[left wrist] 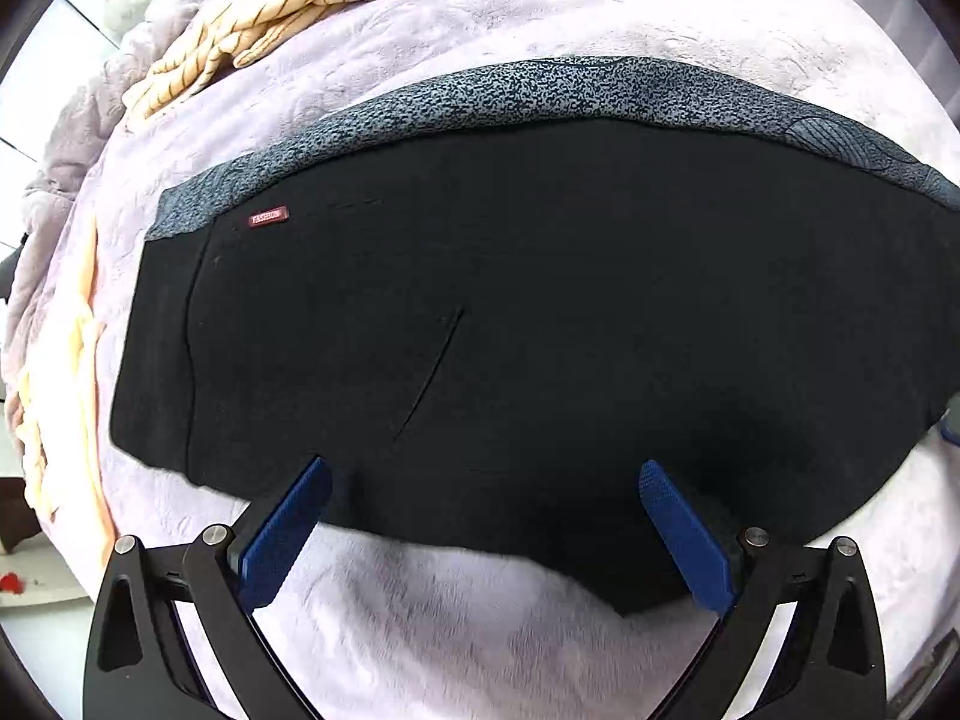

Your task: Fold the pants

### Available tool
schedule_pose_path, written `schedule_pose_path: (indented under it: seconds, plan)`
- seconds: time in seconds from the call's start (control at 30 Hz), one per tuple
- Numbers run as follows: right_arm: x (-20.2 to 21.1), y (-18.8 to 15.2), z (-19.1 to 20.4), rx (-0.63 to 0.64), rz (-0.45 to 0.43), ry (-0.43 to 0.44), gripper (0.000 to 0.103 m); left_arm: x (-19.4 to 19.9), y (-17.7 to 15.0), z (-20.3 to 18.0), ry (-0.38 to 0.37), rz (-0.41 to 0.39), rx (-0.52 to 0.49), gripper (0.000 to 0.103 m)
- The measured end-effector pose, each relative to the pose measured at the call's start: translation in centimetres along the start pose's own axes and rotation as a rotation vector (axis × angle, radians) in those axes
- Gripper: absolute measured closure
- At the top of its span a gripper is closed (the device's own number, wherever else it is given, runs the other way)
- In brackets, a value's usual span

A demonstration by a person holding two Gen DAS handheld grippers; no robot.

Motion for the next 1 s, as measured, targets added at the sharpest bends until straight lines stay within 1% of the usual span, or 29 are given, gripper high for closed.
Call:
schedule_pose_path:
  seconds: [0.07,0.1,0.13,0.2,0.3,0.4,0.5,0.53,0.57,0.7,0.73,0.83,0.9,1.0]
  plan:
    - [1.6,-0.7,-1.4,0.024,-0.008,-0.027,0.057,1.2,-0.1,-0.3,0.012,0.014,-0.002,0.0]
    - [2.9,-1.0,-2.5,0.02,-0.013,-0.046,0.044,1.8,-0.1,-0.6,0.018,0.017,-0.004,0.0]
    - [3.9,-1.2,-3.6,0.009,-0.012,-0.047,0.041,2.8,0.2,-1.3,0.019,0.019,-0.005,0.0]
    - [5.6,-1.8,-6.1,-0.018,-0.001,-0.047,0.041,4.1,0.3,-2.5,0.012,0.022,0.0,0.0]
    - [7.5,-2.3,-7.8,-0.048,-0.019,-0.043,0.041,6.6,-0.4,-3.3,-0.001,0.022,-0.001,0.0]
    - [8.5,-2.2,-8.1,-0.071,-0.025,-0.021,0.04,8.6,-0.2,-6.4,-0.01,0.019,-0.02,0.0]
    - [9.8,-1.5,-8.6,-0.057,-0.033,-0.011,0.04,9.6,-0.5,-8.7,-0.012,0.018,-0.03,0.0]
    - [10.3,-1.2,-8.6,-0.05,-0.038,-0.005,0.04,10.6,-0.4,-10.0,-0.013,0.018,-0.031,0.0]
    - [10.7,-0.9,-8.6,-0.045,-0.041,0.001,0.04,10.7,-0.1,-10.4,-0.014,0.019,-0.033,0.0]
    - [12.5,0.9,-9.1,-0.03,-0.06,0.021,0.04,11.8,-0.2,-12.3,-0.012,0.024,-0.033,0.0]
    - [13.1,1.5,-9.3,-0.025,-0.066,0.025,0.04,11.5,0.0,-12.1,-0.013,0.025,-0.03,0.0]
    - [15.0,3.6,-9.5,-0.005,-0.093,0.038,0.04,12.4,0.4,-12.9,-0.021,0.032,-0.007,0.0]
    - [17.0,5.5,-9.2,0.01,-0.137,0.058,0.04,13.2,1.1,-13.6,-0.043,0.033,0.015,0.0]
    - [21.1,9.4,-9.0,0.046,-0.246,0.082,0.04,14.2,3.3,-15.3,-0.097,0.021,0.04,0.0]
Point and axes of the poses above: each gripper's, at about its wrist camera, not at the fingertips, and x roughly against the way its jaws point, z to its left, y to its top, the point moved 10 cm from there along -x, roughly the way its jaws point, and after that the axes turned 12 degrees about -x, right-handed, at the moved point
